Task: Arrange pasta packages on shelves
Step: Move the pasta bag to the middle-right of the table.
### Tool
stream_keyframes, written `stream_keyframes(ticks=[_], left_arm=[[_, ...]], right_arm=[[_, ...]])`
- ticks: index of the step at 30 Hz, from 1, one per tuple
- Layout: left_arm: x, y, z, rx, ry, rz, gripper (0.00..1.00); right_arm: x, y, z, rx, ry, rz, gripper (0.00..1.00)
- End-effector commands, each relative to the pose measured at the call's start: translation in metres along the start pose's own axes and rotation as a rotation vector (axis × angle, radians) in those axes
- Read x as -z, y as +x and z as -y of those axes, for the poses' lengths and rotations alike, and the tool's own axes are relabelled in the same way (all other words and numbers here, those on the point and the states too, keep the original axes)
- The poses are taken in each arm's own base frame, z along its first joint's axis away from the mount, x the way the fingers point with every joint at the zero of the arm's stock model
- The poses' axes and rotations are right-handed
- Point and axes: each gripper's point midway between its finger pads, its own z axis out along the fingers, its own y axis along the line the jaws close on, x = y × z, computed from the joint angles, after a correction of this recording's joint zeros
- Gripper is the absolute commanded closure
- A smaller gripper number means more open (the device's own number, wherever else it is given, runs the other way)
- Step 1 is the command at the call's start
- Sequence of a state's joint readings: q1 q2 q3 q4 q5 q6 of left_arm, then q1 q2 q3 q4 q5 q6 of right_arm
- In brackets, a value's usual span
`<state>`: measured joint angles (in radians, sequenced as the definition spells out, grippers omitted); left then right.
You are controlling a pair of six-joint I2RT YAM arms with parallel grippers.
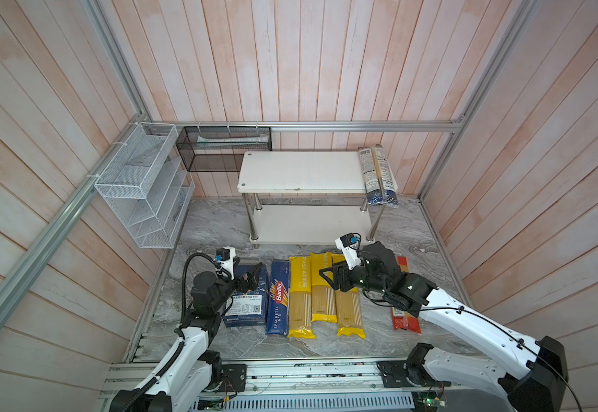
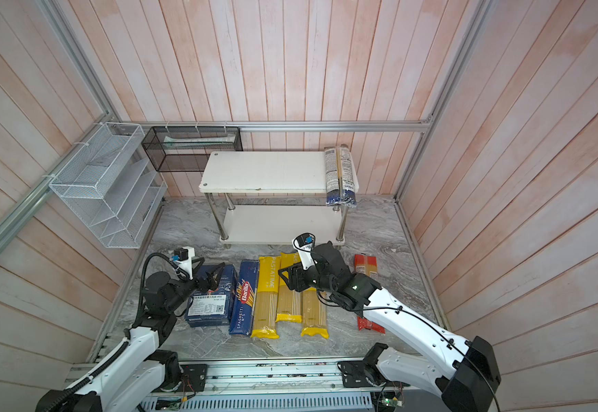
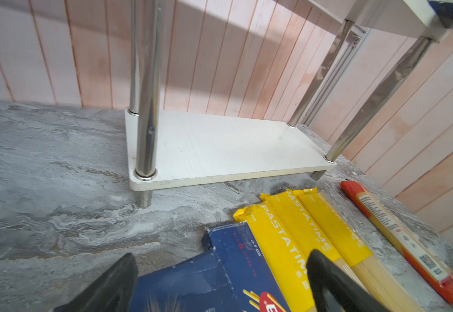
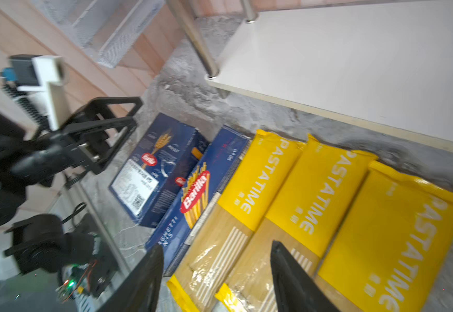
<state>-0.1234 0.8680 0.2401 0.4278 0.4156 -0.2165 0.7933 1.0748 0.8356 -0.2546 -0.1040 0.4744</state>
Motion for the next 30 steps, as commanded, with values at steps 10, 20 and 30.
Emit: stream_keyframes(ticks=[10, 20, 30], left_arm=[[-0.002, 0.022, 0.076, -0.032, 0.318, -0.021, 0.00], [-0.009, 0.032, 0.079, -0.040, 0.334, -0.062, 0.00], [-0.004, 0.026, 0.077, -0.057, 0.311, -0.029, 0.00]], right_arm=[[0.014, 0.055, 0.116, -0.323, 0.539, 0.043, 0.26], [0.066, 0.059, 0.178, -0.440, 0.751, 0.109, 0.13], [0.084, 0.052, 0.231, -0.570, 0.773, 0.228, 0.12]])
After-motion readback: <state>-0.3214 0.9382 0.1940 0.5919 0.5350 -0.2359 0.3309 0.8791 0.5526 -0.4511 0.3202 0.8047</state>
